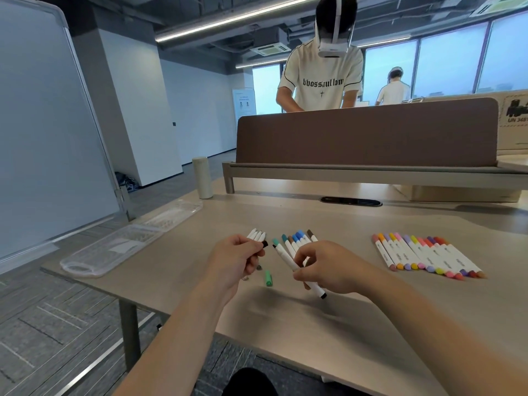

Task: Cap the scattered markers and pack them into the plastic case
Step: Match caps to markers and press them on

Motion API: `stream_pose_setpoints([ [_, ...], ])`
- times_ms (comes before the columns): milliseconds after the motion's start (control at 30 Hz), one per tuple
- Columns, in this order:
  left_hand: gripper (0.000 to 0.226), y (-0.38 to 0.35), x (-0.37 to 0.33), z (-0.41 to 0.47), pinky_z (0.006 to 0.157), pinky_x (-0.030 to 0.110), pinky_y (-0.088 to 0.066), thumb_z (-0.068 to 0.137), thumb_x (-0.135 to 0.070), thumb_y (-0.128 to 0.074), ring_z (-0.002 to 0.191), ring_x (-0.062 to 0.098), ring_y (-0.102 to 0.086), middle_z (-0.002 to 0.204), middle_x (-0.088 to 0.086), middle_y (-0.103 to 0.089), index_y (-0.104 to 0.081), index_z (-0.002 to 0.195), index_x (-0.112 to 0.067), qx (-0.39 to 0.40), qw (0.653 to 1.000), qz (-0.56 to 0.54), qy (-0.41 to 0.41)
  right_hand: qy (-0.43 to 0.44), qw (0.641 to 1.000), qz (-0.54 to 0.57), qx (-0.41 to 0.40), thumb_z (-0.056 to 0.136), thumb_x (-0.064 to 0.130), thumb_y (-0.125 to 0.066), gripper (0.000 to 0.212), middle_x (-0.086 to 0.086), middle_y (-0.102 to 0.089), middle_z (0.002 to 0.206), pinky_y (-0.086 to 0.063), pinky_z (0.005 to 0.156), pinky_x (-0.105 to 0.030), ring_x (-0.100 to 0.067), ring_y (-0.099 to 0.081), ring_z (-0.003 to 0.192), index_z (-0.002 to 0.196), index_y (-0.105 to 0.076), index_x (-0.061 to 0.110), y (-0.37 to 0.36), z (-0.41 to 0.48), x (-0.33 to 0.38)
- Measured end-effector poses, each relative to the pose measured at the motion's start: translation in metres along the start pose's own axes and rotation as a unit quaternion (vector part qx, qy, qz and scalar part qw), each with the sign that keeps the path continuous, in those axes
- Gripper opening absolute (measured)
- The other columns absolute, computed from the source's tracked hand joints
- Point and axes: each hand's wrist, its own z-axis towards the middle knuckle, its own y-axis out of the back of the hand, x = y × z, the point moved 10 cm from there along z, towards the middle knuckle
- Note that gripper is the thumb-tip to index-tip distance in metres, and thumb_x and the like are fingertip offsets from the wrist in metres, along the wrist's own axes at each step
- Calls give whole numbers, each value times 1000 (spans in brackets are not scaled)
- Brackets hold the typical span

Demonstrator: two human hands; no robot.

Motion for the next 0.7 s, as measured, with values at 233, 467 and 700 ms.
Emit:
stream_pose_setpoints([
  [233, 27, 5, 3, -1, 61, 30, -47, 97, -6, -55, 70, 17, -60, 85, 9, -74, -76, 102, -21, -36, 997, -55, 30, 10, 1000, 13, 11, 90, 33, -67, 8, 5, -62, 103, -55, 90, -37, -14, -60, 93, 95, -61, 33, -5, -1, 8],
  [467, 9, 4, 6, -3, 62, 29, -50, 95, -10, -61, 78, 20, -70, 84, 8, -77, -68, 100, -14, -70, 993, -84, 39, 22, 999, 21, 32, 89, 33, -67, 9, 9, -62, 95, -56, 88, -40, -14, -62, 87, 97, -66, 29, -14, -2, 13],
  [700, 5, -1, 2, -8, 63, 30, -52, 94, -10, -62, 77, 22, -71, 83, 8, -77, -65, 96, -13, -52, 996, -62, 26, 22, 999, 26, 36, 90, 31, -66, 9, 5, -63, 100, -56, 87, -40, -15, -62, 89, 98, -65, 28, -15, -3, 14],
])
